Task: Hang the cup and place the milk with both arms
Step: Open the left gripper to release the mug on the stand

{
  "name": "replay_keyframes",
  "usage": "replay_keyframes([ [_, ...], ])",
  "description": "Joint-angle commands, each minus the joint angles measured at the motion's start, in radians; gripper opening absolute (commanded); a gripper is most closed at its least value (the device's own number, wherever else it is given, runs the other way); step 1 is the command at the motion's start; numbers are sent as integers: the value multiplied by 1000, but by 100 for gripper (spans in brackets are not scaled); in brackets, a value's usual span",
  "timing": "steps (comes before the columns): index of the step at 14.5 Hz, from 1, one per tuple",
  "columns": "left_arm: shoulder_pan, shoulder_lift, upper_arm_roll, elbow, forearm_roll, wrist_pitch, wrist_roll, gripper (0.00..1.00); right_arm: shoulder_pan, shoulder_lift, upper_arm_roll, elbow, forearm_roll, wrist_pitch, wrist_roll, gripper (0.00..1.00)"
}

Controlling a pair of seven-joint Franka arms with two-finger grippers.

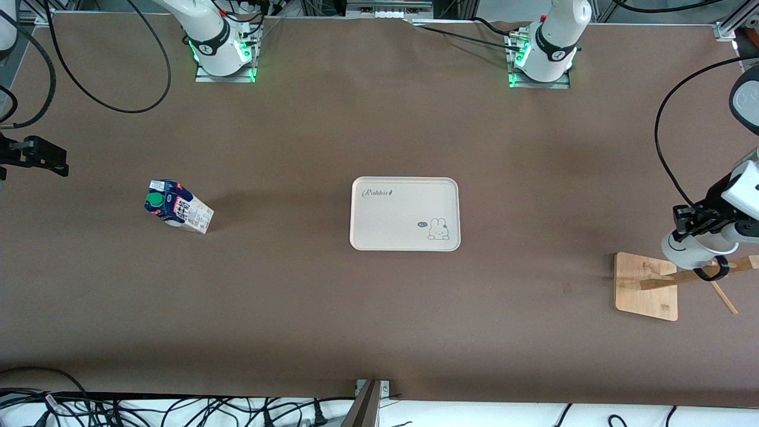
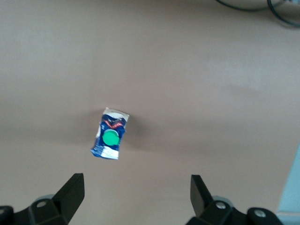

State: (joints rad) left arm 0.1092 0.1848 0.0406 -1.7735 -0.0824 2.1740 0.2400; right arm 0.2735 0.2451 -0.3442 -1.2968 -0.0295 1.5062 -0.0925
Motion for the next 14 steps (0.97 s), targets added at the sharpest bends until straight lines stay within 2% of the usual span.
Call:
replay_keyframes([
  [1, 4, 5, 1, 3, 16, -11, 25, 100, -162, -7, 259, -1, 22, 11, 372, 100],
  [2, 4, 5, 1, 3, 16, -11, 19, 100, -221, -10, 324, -4, 45, 18, 402, 100],
  [3, 4, 4, -1, 3, 16, -13, 15, 100, -227, -10, 330, -4, 48, 19, 390, 100],
  [8, -16, -20, -1, 17, 16, -80, -4, 100, -212, 2, 330, 1, 40, 17, 361, 100],
  [11, -87, -76, -1, 9, 20, -185, -52, 100, -237, 0, 338, 1, 43, 16, 314, 100],
  [12, -118, -100, -1, 2, 20, -259, -112, 100, -244, 0, 338, 1, 43, 17, 268, 100],
  [14, -179, -126, -2, 2, 47, -310, -220, 100, -237, 0, 329, 2, 37, 3, 240, 100],
])
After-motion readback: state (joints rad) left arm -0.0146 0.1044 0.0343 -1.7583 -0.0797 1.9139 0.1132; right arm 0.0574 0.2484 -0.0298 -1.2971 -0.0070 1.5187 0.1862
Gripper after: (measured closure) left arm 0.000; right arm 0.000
